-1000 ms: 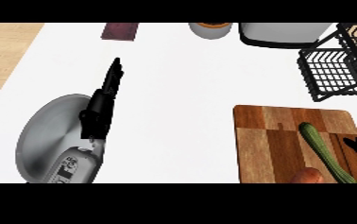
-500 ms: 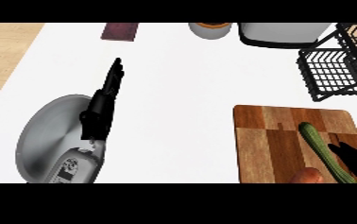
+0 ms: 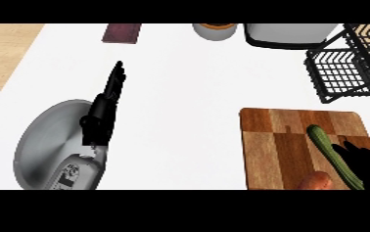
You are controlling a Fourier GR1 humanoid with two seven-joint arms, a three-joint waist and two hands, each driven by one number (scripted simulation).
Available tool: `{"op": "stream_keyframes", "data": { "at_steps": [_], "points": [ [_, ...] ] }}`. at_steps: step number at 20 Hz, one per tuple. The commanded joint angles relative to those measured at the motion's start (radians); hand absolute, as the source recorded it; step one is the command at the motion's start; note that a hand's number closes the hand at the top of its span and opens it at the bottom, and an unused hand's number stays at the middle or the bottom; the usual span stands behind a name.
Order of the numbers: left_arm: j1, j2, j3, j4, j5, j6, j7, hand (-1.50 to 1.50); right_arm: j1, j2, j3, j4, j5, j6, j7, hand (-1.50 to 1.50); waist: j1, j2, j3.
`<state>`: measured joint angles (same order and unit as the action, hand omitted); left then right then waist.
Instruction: Pick the sweet potato from the cutting board and place it in the tiered basket
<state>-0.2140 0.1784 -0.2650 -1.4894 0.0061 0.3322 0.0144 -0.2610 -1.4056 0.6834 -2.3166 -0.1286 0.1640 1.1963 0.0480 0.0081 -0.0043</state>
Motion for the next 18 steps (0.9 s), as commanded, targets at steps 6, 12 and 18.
{"op": "stream_keyframes", "data": {
  "at_steps": [6,12,18],
  "points": [
    [0.042,-0.002,0.017,-0.007,-0.003,0.0,-0.024,0.0,-0.05,0.108,0.062,0.066,0.039,0.046,0.24,-1.5,-0.026,-0.005,0.001],
    [0.006,-0.015,0.057,0.046,-0.002,0.006,-0.024,0.0,-0.03,0.202,0.118,0.093,0.112,0.019,0.229,-1.5,-0.044,-0.005,0.002],
    [0.053,-0.044,0.025,0.034,-0.032,0.016,-0.05,0.0,-0.045,0.275,0.12,0.153,0.134,0.046,0.208,-1.5,-0.041,-0.006,0.002]
  ]
}}
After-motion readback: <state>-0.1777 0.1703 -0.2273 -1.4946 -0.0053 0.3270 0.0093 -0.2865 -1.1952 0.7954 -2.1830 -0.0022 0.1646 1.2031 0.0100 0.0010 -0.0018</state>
